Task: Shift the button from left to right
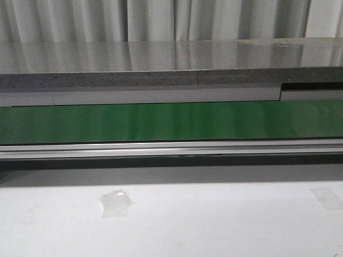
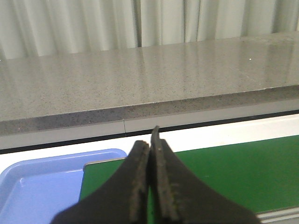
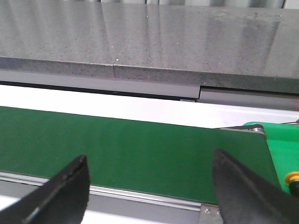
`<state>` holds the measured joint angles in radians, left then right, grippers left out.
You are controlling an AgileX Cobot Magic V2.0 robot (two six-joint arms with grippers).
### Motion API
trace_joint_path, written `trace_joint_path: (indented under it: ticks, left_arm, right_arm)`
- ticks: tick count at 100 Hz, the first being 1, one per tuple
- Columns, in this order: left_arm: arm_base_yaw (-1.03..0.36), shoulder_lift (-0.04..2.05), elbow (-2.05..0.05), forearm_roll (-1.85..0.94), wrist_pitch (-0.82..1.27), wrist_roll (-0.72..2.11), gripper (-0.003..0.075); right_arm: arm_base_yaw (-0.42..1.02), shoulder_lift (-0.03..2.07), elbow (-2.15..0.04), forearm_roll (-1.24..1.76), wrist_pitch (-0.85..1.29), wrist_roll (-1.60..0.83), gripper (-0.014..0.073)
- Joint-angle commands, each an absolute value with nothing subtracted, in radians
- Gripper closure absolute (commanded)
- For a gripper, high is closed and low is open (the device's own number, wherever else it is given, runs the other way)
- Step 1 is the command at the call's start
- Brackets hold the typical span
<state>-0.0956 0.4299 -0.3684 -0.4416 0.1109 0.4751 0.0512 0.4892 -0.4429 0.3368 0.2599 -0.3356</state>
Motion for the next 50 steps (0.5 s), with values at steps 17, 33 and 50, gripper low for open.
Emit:
trace_joint_path:
  ticks: [17,33,50]
  left_arm:
    - [-0.102,0.433,-0.395,-0.455,0.037,0.472,0.074]
    - [-0.102,0.433,-0.395,-0.455,0.037,0.472,0.074]
    - [-0.102,0.433,-0.395,-0.455,0.037,0.472,0.074]
  right_arm:
    - [0.056,0.488,-0.469,0.349,0.195,-0.342,0.03]
    - [0.056,0.488,-0.469,0.349,0.195,-0.342,0.0559]
    - [0.056,0.488,-0.469,0.349,0.195,-0.342,0.0661]
